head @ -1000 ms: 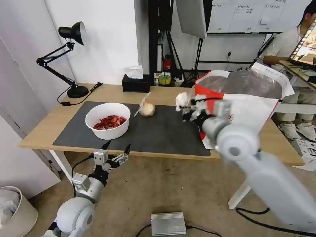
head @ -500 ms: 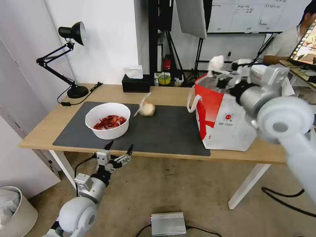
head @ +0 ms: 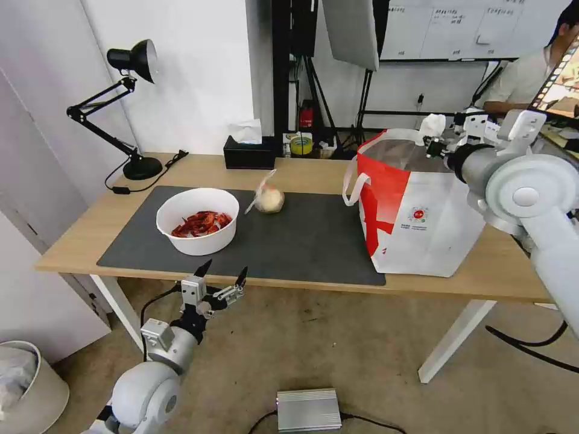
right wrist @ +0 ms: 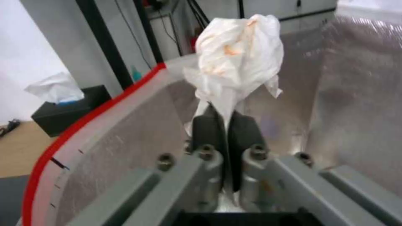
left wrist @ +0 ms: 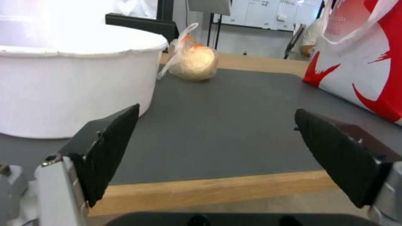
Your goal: Pick up the trash from the table and place it into the takeout bag.
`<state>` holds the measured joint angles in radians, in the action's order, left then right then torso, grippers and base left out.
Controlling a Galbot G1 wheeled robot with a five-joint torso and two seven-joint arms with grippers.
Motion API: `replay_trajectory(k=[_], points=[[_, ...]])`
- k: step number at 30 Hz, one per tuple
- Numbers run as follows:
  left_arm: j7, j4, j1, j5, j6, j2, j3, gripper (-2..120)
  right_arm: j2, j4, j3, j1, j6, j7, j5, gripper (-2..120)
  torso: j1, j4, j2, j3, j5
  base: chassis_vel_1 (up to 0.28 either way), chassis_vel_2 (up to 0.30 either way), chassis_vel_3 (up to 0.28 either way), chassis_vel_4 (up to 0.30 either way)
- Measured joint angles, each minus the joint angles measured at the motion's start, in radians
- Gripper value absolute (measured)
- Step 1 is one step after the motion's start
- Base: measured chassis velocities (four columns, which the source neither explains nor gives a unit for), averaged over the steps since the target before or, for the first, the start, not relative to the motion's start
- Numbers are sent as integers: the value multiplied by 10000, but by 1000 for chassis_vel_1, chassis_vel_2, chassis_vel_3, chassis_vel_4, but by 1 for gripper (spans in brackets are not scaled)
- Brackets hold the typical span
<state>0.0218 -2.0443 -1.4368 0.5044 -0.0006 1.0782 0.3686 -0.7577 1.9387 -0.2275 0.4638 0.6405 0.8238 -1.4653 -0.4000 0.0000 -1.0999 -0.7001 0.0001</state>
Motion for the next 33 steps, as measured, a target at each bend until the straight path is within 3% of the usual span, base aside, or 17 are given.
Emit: replay_trajectory(k=[23,27,33], points=[[-3,-3,73,-18,-5,80,-119,100,130,35,-45,-100,-8,380,-523,91,0,0,0,0,-1,0,0,0,0],[-3,-3,110,-19,-5,85,-139,100,155,56,-47,-92,-11,318,-505,100,0,0,-1,1,-1,0,0,0,0],[-3,-7,148,-16,-6,82,-164,100,177,70,-49,-131,-44,-76,-323,100,0,0,0,1,-1,0,0,0,0]])
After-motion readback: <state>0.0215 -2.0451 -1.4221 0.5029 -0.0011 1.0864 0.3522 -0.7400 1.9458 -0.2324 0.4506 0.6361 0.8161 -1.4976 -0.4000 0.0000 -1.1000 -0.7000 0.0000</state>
